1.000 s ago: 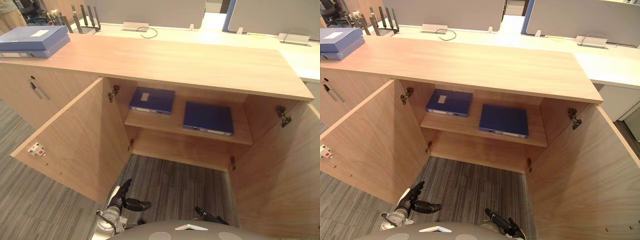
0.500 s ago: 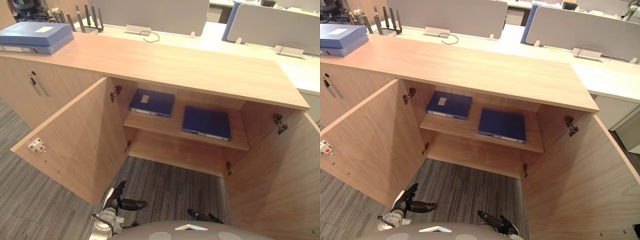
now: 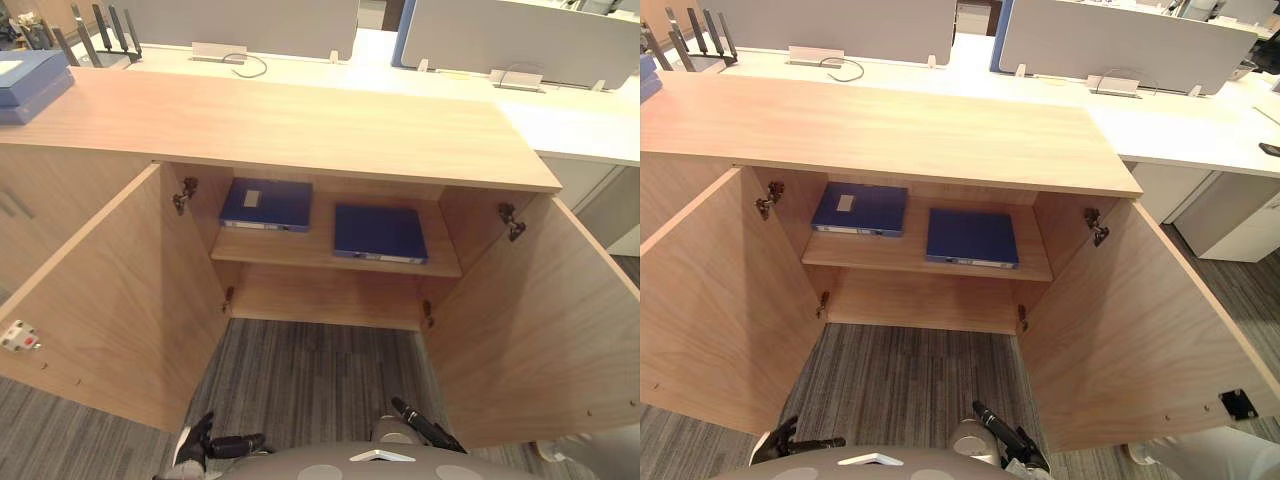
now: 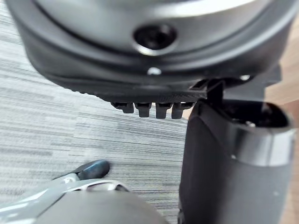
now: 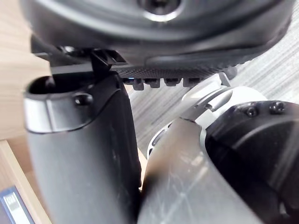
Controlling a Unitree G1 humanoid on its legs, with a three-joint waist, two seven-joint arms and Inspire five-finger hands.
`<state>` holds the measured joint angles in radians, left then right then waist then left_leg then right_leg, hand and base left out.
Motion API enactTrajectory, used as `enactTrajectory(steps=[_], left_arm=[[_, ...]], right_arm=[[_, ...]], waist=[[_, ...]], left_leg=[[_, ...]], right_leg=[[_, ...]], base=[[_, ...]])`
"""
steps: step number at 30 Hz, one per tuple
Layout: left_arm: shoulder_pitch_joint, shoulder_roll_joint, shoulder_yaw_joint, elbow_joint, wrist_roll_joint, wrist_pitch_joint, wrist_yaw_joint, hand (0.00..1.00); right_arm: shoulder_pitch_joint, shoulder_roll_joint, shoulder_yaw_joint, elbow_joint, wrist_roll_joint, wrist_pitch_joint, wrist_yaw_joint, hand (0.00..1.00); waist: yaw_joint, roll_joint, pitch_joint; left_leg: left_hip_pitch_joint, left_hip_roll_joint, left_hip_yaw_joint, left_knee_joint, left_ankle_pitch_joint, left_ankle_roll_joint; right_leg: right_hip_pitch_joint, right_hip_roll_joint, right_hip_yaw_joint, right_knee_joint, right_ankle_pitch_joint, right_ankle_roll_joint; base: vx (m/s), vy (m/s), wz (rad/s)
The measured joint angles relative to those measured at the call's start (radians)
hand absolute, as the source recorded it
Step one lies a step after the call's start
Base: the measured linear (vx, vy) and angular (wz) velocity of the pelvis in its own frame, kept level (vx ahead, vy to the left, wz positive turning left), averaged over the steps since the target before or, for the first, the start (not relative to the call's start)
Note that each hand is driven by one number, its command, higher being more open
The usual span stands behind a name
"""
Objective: Walk over to the cabinet, pick up the folder, carry it to the office cabinet, place the folder inside the office cabinet, then close the office cabinet door
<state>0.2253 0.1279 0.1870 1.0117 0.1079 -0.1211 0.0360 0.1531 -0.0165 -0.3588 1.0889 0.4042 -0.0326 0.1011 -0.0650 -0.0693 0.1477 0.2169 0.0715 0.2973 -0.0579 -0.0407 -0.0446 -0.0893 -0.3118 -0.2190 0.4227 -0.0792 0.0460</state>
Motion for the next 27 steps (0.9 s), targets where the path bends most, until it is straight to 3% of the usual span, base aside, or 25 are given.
enactTrajectory(steps=[3, 4, 5, 7, 10, 13, 17, 18, 23, 25, 26, 27], left_arm=[[-0.001, 0.003, -0.001, -0.015, 0.003, -0.003, 0.005, 1.0], [0.002, 0.016, -0.006, -0.026, 0.003, -0.003, 0.005, 1.0], [0.002, 0.021, -0.008, -0.026, 0.003, -0.002, 0.006, 1.0], [-0.008, -0.006, -0.032, -0.043, 0.003, 0.01, 0.003, 1.0], [-0.019, -0.014, -0.033, -0.054, 0.002, 0.011, -0.003, 1.0], [-0.021, -0.004, -0.065, -0.101, -0.025, 0.014, -0.004, 1.0], [-0.022, -0.001, -0.09, -0.137, -0.071, 0.014, 0.0, 1.0], [-0.019, 0.0, -0.097, -0.138, -0.085, 0.014, 0.006, 1.0], [-0.019, 0.018, -0.139, -0.181, -0.092, 0.014, 0.006, 1.0], [-0.02, 0.012, -0.143, -0.205, -0.093, 0.013, 0.005, 1.0], [-0.019, 0.004, -0.149, -0.239, -0.093, 0.012, 0.006, 1.0], [-0.019, 0.004, -0.151, -0.241, -0.092, 0.011, 0.005, 1.0]], right_arm=[[0.0, 0.003, -0.005, 0.0, 0.002, 0.004, -0.001, 1.0], [0.0, 0.012, -0.004, 0.001, 0.002, 0.004, -0.001, 1.0], [-0.002, 0.015, -0.005, 0.009, 0.002, 0.004, -0.001, 1.0], [-0.019, -0.023, -0.011, 0.021, -0.007, 0.003, -0.002, 1.0], [-0.055, -0.063, -0.01, 0.057, -0.01, 0.011, -0.004, 1.0], [-0.084, -0.091, 0.028, 0.055, -0.046, 0.011, -0.026, 1.0], [-0.149, -0.118, 0.041, 0.051, -0.043, 0.003, -0.052, 1.0], [-0.168, -0.126, 0.049, 0.042, -0.042, 0.001, -0.056, 0.0], [-0.207, -0.101, 0.1, -0.032, -0.024, -0.004, -0.062, 0.0], [-0.21, -0.101, 0.137, -0.069, -0.012, -0.005, -0.06, 0.0], [-0.205, -0.101, 0.159, -0.087, -0.002, -0.005, -0.053, 0.0], [-0.204, -0.101, 0.164, -0.087, -0.002, -0.005, -0.052, 0.0]], waist=[[0.009, -0.006, 0.001], [0.009, -0.027, 0.002], [0.01, -0.033, 0.006], [0.015, 0.027, 0.001], [0.027, 0.046, 0.006], [0.03, 0.05, 0.01], [0.04, 0.07, 0.011], [0.041, 0.071, 0.011], [0.07, 0.045, 0.035], [0.062, 0.059, 0.05], [0.062, 0.087, 0.064], [0.062, 0.09, 0.065]], left_leg=[[0.0, 0.057, -0.023, 0.064, -0.043, -0.066], [-0.001, 0.069, -0.045, 0.085, -0.057, -0.098], [-0.001, 0.08, -0.062, 0.092, -0.062, -0.115], [-0.042, 0.159, -0.16, 0.096, -0.057, -0.172], [-0.068, 0.217, -0.232, 0.09, -0.045, -0.207], [-0.13, 0.26, -0.342, 0.087, -0.011, -0.203], [-0.222, 0.27, -0.383, 0.084, 0.041, -0.204], [-0.226, 0.266, -0.38, 0.078, 0.042, -0.206], [-0.229, 0.187, -0.323, 0.131, 0.016, -0.206], [-0.29, 0.163, -0.323, 0.255, -0.049, -0.205], [-0.359, 0.158, -0.333, 0.388, -0.11, -0.199], [-0.37, 0.158, -0.334, 0.405, -0.118, -0.198]], right_leg=[[0.0, -0.002, 0.011, -0.097, 0.025, 0.03], [-0.003, -0.01, 0.04, -0.132, 0.037, 0.036], [-0.008, -0.01, 0.047, -0.115, 0.036, 0.118], [-0.052, 0.048, -0.03, 0.021, -0.08, 0.075], [-0.094, 0.055, -0.087, 0.208, -0.207, 0.051], [-0.097, 0.061, -0.149, 0.295, -0.238, 0.037], [-0.09, 0.071, -0.207, 0.251, -0.24, 0.034], [-0.083, 0.07, -0.209, 0.234, -0.24, 0.034], [-0.1, 0.014, -0.122, 0.202, -0.232, 0.052], [-0.117, -0.002, -0.093, 0.199, -0.224, 0.069], [-0.131, -0.006, -0.078, 0.208, -0.215, 0.083], [-0.136, -0.007, -0.077, 0.211, -0.215, 0.084]], base=[[0.2, -0.334, 0.19], [0.22, -0.415, 0.36], [0.25, -0.454, 0.56], [0.25, -0.41, 0.59], [0.21, -0.363, 0.69], [0.13, -0.274, 1.04], [0.09, -0.13, 0.77], [0.05, 0.023, 0.19], [-0.03, 0.124, -0.21], [-0.15, 0.215, -0.22], [-0.13, 0.173, -0.11], [-0.15, 0.197, -0.11]])
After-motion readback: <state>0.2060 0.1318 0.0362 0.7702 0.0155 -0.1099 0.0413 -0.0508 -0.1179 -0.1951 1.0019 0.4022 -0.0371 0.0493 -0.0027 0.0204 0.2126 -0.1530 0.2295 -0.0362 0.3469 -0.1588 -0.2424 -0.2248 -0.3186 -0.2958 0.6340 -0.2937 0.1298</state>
